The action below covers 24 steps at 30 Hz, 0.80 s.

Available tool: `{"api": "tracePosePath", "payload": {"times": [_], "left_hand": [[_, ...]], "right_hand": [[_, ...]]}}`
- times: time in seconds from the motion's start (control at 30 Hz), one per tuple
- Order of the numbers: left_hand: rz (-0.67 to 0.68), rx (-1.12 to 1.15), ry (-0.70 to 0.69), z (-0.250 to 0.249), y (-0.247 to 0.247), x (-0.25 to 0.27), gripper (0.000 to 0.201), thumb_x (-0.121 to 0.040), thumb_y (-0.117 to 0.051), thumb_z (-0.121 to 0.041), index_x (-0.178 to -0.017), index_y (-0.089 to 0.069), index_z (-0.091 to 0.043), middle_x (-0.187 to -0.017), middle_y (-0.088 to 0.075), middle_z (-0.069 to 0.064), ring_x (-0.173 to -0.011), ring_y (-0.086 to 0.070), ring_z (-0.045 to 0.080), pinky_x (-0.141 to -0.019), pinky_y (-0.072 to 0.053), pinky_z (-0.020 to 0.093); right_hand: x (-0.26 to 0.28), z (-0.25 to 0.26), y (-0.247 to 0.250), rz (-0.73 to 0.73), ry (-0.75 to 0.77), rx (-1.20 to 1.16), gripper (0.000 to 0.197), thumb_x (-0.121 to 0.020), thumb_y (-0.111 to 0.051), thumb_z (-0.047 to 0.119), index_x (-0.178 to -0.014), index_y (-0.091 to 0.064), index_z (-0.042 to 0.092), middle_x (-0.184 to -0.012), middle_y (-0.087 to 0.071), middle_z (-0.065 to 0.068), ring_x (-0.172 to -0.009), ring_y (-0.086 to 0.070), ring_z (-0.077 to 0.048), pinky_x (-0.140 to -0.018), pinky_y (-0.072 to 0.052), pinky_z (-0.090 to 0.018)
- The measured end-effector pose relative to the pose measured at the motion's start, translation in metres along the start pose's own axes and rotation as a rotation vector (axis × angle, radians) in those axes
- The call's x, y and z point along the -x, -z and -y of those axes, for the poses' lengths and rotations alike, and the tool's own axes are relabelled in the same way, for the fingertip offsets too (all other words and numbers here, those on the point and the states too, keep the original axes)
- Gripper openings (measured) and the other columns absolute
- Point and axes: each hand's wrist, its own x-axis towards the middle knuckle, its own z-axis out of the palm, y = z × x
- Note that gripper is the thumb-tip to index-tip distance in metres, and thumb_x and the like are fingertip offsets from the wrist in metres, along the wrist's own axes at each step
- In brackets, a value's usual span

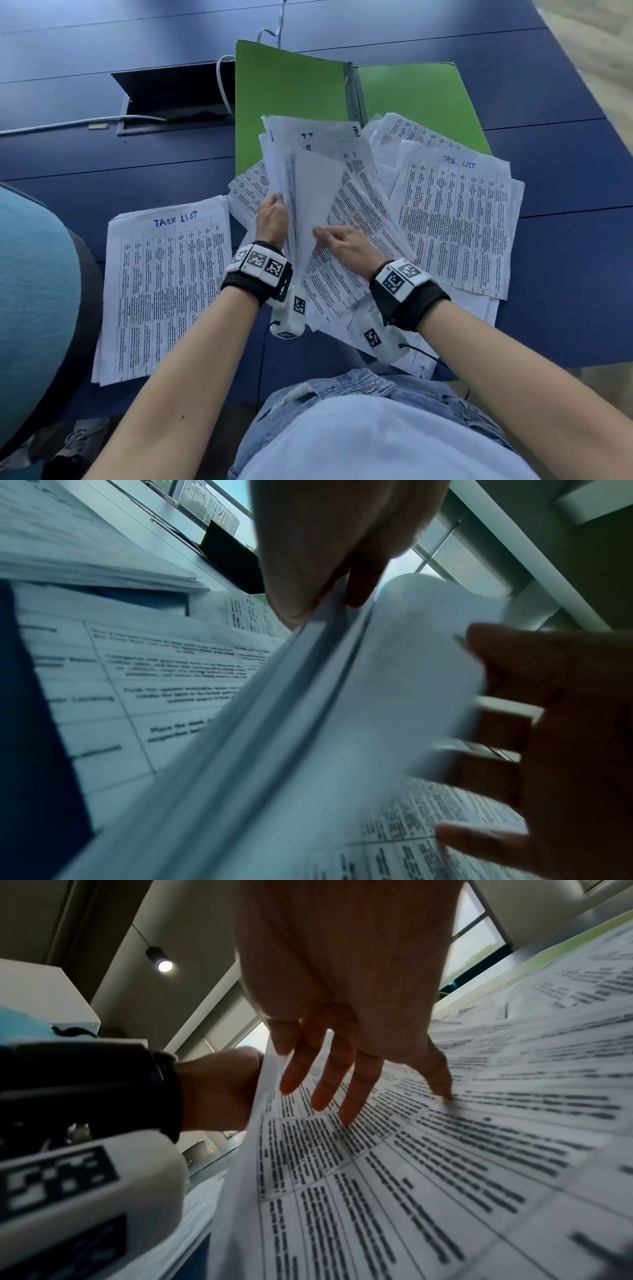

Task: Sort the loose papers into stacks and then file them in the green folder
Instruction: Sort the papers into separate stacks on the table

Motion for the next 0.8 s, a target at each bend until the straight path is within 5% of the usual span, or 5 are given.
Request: {"api": "tracePosePath", "payload": {"times": [0.13, 0.27, 0.43, 0.6, 0.8], "left_hand": [[0.12, 0.048, -0.067, 0.001, 0.006, 0.0, 0.059, -0.098, -0.029, -0.046, -0.13, -0.048, 0.0, -0.127, -0.053, 0.005, -0.126, -0.047, 0.024, -0.109, -0.037, 0.035], [0.308, -0.257, -0.152, 0.011, 0.003, 0.003, 0.107, -0.066, -0.037, -0.084, -0.144, -0.026, -0.013, -0.153, -0.025, 0.005, -0.14, -0.026, 0.018, -0.117, -0.019, 0.044], [0.337, -0.547, -0.131, 0.008, -0.014, 0.007, 0.102, -0.064, -0.077, -0.047, -0.143, -0.022, -0.013, -0.14, -0.023, 0.015, -0.132, -0.024, 0.031, -0.115, -0.026, 0.045], [0.217, -0.434, -0.125, 0.006, -0.01, 0.005, 0.044, -0.081, -0.04, 0.013, -0.124, -0.045, 0.0, -0.113, -0.05, 0.022, -0.091, -0.05, 0.026, -0.055, -0.045, 0.016], [0.129, -0.307, -0.11, 0.016, 0.004, 0.002, 0.035, -0.08, -0.036, 0.013, -0.103, -0.06, -0.001, -0.07, -0.052, 0.0, -0.066, -0.049, 0.019, -0.051, -0.041, 0.025]], "right_hand": [[-0.011, 0.003, 0.019, -0.105, -0.095, -0.011, 0.066, -0.093, -0.024, 0.054, -0.109, -0.058, -0.001, -0.112, -0.06, -0.017, -0.108, -0.058, -0.02, -0.091, -0.041, -0.033], [-0.043, -0.014, 0.059, -0.274, -0.028, 0.209, 0.121, -0.04, 0.003, 0.098, -0.075, -0.062, 0.003, -0.09, -0.063, -0.017, -0.083, -0.061, -0.022, -0.08, -0.044, -0.036], [-0.052, -0.025, 0.077, -0.12, -0.177, 0.53, 0.099, -0.063, -0.004, 0.089, -0.122, -0.057, 0.029, -0.148, -0.029, -0.006, -0.134, -0.028, -0.035, -0.11, -0.021, -0.059], [-0.059, -0.031, 0.078, -0.449, -0.242, 0.366, 0.048, -0.086, -0.058, 0.024, -0.127, -0.042, 0.003, -0.132, -0.042, -0.019, -0.12, -0.045, -0.033, -0.102, -0.039, -0.04], [-0.045, -0.03, 0.068, -0.425, -0.114, 0.287, 0.016, -0.083, -0.054, 0.004, -0.096, -0.063, 0.003, -0.091, -0.065, -0.014, -0.084, -0.06, -0.024, -0.071, -0.045, -0.029]]}}
